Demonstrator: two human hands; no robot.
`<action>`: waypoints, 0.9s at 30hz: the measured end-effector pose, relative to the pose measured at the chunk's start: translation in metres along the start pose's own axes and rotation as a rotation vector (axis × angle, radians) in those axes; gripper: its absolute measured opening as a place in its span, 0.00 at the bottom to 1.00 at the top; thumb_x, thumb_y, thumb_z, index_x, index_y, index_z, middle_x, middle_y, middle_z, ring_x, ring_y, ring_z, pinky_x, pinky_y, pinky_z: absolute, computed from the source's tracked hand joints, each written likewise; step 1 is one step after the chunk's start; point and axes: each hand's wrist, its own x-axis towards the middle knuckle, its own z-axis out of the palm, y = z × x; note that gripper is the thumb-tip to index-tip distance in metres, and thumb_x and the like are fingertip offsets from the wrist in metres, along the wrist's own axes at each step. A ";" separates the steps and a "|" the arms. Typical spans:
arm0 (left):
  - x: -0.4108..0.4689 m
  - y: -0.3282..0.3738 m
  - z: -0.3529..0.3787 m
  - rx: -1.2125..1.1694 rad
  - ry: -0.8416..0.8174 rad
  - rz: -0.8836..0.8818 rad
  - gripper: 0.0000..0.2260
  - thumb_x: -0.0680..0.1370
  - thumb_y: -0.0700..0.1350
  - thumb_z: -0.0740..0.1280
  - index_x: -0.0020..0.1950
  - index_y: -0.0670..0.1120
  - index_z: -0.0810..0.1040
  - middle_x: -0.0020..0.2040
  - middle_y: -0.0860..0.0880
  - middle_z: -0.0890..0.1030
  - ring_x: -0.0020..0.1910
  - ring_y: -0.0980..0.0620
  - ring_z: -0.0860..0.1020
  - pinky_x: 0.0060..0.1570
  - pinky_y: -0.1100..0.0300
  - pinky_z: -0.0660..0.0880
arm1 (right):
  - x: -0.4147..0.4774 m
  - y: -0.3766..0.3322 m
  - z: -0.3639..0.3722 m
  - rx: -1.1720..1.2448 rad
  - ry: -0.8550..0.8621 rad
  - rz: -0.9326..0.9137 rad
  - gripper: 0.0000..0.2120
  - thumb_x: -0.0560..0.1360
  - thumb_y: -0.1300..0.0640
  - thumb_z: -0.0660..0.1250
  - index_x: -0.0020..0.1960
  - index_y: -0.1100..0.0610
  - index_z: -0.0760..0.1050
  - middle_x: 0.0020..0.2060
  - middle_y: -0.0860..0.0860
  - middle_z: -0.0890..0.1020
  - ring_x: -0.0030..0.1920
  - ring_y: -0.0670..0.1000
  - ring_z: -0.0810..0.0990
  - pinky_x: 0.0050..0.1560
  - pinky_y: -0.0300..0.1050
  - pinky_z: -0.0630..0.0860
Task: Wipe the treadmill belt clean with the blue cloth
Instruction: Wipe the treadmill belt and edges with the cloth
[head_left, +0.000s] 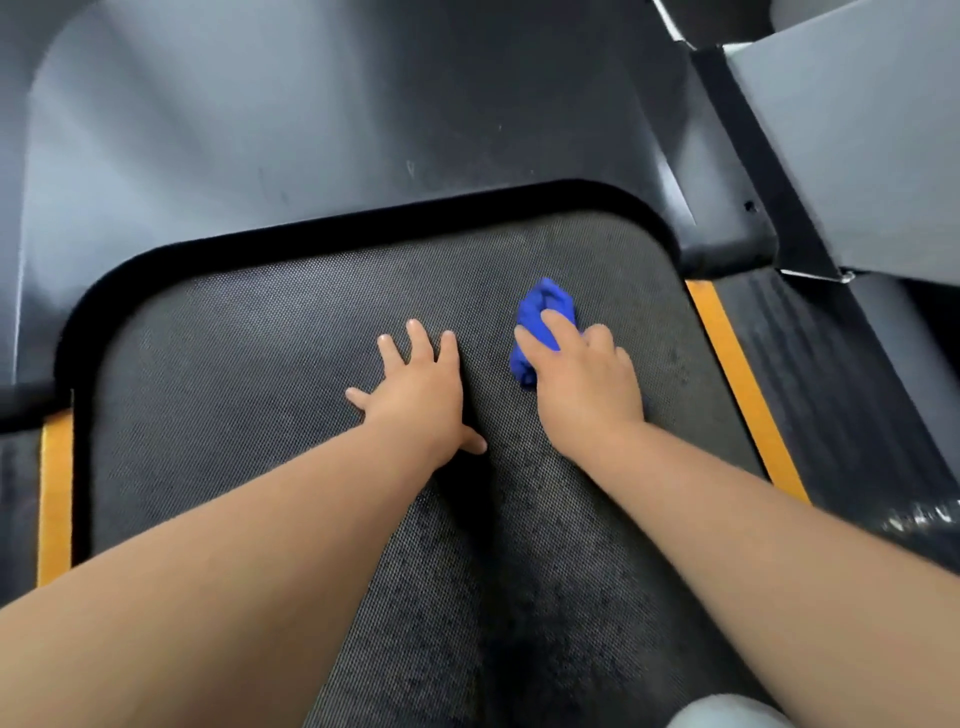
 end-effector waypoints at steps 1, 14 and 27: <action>0.000 0.000 -0.001 0.001 0.001 0.001 0.56 0.63 0.60 0.77 0.77 0.52 0.41 0.77 0.47 0.37 0.75 0.38 0.38 0.61 0.25 0.57 | -0.021 0.004 0.002 -0.022 0.005 -0.020 0.29 0.74 0.56 0.63 0.73 0.44 0.61 0.70 0.48 0.64 0.56 0.57 0.68 0.56 0.52 0.67; 0.001 0.000 0.001 0.034 0.029 -0.002 0.57 0.61 0.60 0.78 0.77 0.52 0.43 0.77 0.47 0.38 0.75 0.38 0.41 0.60 0.25 0.59 | -0.004 0.004 -0.001 0.028 -0.011 0.013 0.27 0.75 0.57 0.60 0.73 0.44 0.61 0.68 0.47 0.65 0.57 0.57 0.67 0.57 0.52 0.64; -0.001 0.000 0.002 0.055 0.032 -0.008 0.56 0.62 0.61 0.77 0.77 0.54 0.42 0.77 0.48 0.38 0.76 0.39 0.41 0.61 0.26 0.60 | 0.039 -0.019 -0.011 -0.003 0.023 0.056 0.15 0.76 0.55 0.58 0.63 0.50 0.68 0.64 0.48 0.68 0.59 0.57 0.66 0.55 0.53 0.63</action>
